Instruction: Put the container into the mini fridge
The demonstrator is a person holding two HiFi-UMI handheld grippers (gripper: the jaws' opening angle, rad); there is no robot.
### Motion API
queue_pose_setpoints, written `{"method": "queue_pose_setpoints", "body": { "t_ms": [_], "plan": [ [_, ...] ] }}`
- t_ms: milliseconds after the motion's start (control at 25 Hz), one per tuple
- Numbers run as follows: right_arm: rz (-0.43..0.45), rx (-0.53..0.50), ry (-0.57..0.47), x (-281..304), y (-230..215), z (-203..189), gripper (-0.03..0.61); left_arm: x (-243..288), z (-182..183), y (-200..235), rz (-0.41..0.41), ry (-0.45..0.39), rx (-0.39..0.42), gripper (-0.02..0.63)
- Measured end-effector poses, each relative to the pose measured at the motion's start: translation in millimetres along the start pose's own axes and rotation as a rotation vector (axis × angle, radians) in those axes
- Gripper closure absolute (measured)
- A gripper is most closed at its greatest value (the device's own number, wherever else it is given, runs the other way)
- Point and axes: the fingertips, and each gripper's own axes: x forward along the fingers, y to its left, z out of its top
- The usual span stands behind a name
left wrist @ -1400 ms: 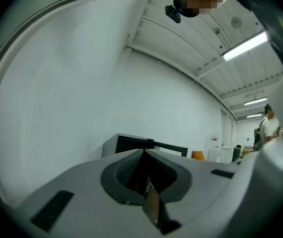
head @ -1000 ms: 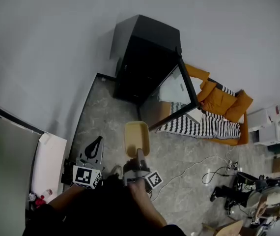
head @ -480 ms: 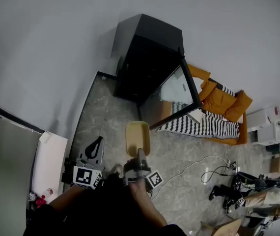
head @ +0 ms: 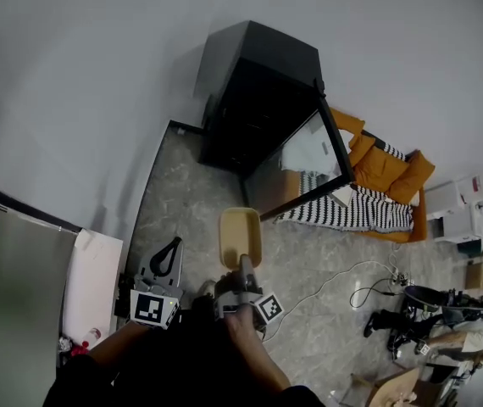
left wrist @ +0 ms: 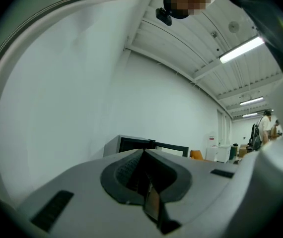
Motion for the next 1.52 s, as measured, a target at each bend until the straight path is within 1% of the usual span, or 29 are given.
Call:
{"method": "queue_pose_setpoints", "body": {
  "t_ms": [160, 320, 480, 680, 840, 1000, 1360, 1520],
  "plan": [
    [0.001, 0.007, -0.019, 0.4, -0.8, -14.6, 0.393, -4.7, -1.1, 10.7, -0.021, 0.004, -0.015, 0.606],
    [-0.001, 0.006, -0.040, 1.0, -4.2, -20.8, 0.393, -6.2, -5.5, 19.2, -0.034, 0.004, -0.027, 0.606],
    [-0.011, 0.009, -0.043, 11.4, -7.4, -17.9, 0.393, 0.9, -11.5, 21.8, -0.034, 0.022, -0.039, 0.606],
    [-0.014, 0.021, -0.024, 45.7, -15.3, -7.9, 0.393, 29.9, -21.8, 28.6, -0.021, 0.025, -0.038, 0.606],
    [-0.008, 0.021, -0.003, 80.9, -6.9, 5.4, 0.393, 62.2, -13.1, 36.4, 0.004, 0.018, -0.021, 0.606],
    [-0.003, 0.023, 0.016, 124.6, 6.6, 28.2, 0.393, 111.8, -3.7, 41.6, 0.024, 0.019, -0.026, 0.606],
    [-0.014, 0.016, 0.068, 213.5, 31.5, 91.7, 0.393, 225.7, 4.5, 31.5, 0.059, 0.028, -0.013, 0.606],
    [-0.021, 0.014, 0.087, 239.2, 37.7, 118.0, 0.393, 259.8, 7.7, 24.2, 0.080, 0.033, -0.001, 0.606]
  ]
}}
